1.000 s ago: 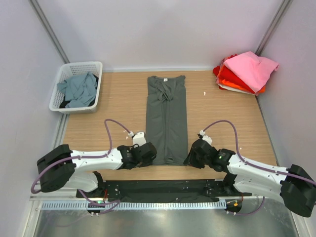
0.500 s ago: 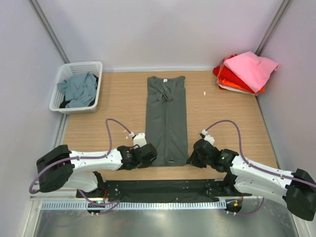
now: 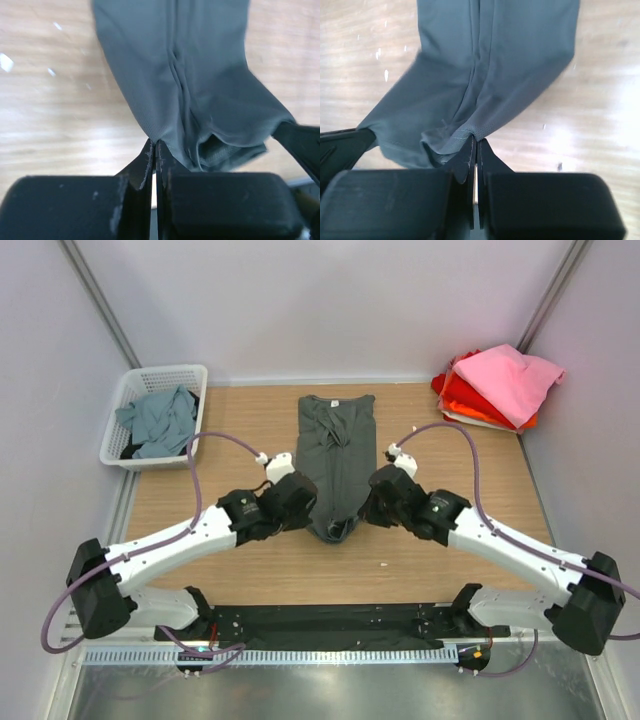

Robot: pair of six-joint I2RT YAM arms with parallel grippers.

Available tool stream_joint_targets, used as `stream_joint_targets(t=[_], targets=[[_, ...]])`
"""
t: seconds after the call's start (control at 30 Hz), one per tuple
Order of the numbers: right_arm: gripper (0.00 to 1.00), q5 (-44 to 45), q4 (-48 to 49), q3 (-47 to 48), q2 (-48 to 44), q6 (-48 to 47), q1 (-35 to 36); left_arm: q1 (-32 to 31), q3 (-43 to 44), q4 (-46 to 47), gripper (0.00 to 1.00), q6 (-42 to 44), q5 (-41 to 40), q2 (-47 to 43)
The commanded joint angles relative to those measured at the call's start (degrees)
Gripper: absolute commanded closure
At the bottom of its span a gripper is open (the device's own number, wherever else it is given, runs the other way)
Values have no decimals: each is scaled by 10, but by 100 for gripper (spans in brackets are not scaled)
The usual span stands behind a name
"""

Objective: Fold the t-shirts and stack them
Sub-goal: Fold the tshirt

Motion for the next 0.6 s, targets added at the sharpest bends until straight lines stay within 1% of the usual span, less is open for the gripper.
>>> stream_joint_targets(t=[0.0, 0.1, 0.17, 0.2, 0.27, 0.4, 0.57], targets=[[99, 37, -17, 62, 49, -64, -37, 55, 32, -25, 100, 75, 16, 30], [99, 9, -3, 93, 93, -99, -85, 114, 73, -14, 100, 113, 49, 66], [99, -9, 8, 113, 118, -121, -118, 133, 92, -9, 100, 133, 62, 99], [99, -13, 9, 121, 125, -128, -129, 150, 113, -8, 100, 150, 69, 112], [99, -21, 13, 142, 148, -145, -149, 164, 135, -7, 100, 165, 85, 149], [99, -32, 18, 176, 190, -166, -168, 198, 205, -9, 100, 199, 103, 208], [99, -45, 27, 216, 244, -183, -191, 235, 289, -15, 100, 219, 130, 292]])
